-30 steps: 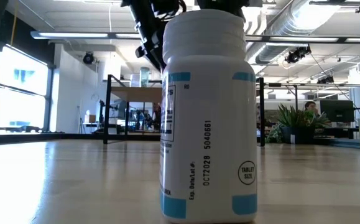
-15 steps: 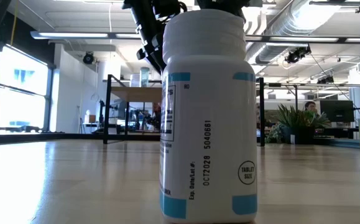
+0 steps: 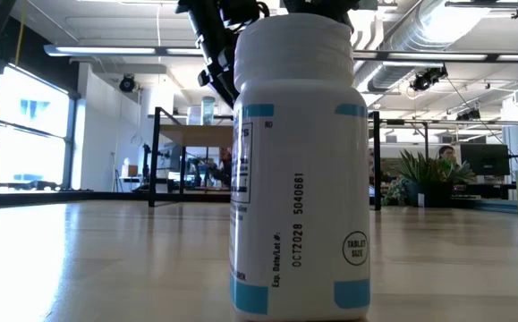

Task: Pick and place medicine bottles onto shelf by color
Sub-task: Put the top pink medicine bottle on the shelf, then put the right white medicine bottle on the shelf

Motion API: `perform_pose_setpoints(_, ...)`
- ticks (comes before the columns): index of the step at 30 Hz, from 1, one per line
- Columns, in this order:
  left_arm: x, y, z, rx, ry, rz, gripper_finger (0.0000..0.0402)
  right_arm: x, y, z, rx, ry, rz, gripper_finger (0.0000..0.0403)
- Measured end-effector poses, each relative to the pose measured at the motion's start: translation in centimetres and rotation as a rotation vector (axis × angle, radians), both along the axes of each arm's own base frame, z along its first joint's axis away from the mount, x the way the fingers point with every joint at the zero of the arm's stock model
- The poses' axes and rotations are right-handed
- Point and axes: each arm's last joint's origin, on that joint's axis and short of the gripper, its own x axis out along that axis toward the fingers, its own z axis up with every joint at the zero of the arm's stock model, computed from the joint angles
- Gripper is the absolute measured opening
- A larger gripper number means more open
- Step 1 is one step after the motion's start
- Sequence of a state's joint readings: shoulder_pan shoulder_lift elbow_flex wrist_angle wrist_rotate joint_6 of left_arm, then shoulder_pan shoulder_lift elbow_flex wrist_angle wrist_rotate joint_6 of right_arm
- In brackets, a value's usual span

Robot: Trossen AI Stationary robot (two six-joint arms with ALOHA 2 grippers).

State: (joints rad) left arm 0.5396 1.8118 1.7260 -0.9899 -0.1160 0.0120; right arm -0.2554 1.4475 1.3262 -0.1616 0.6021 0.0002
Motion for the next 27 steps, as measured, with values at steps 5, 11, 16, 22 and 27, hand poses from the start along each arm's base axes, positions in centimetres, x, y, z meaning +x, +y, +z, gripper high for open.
perform_pose_setpoints(5,-0.3,-0.2,0.7,0.007,-0.018,0.005,0.0168,-0.5,0.4,0.4,0.002,0.004,0.012,0.0190)
perform_pose_setpoints(11,-0.4,-0.4,3.1,0.032,-0.078,-0.001,0.0168,-2.2,1.0,1.4,0.058,-0.015,0.052,0.0190)
perform_pose_setpoints(16,-0.6,-1.5,5.2,0.019,-0.079,-0.028,0.0168,-3.8,1.8,1.9,0.161,-0.030,0.121,0.0191)
perform_pose_setpoints(22,-1.1,-3.8,6.9,0.018,-0.115,-0.060,0.0168,-5.3,3.1,2.2,0.263,-0.017,0.206,0.0191)
perform_pose_setpoints(27,-1.1,-6.4,7.7,0.001,-0.141,-0.091,0.0168,-6.4,4.7,2.6,0.351,-0.030,0.266,0.0191)
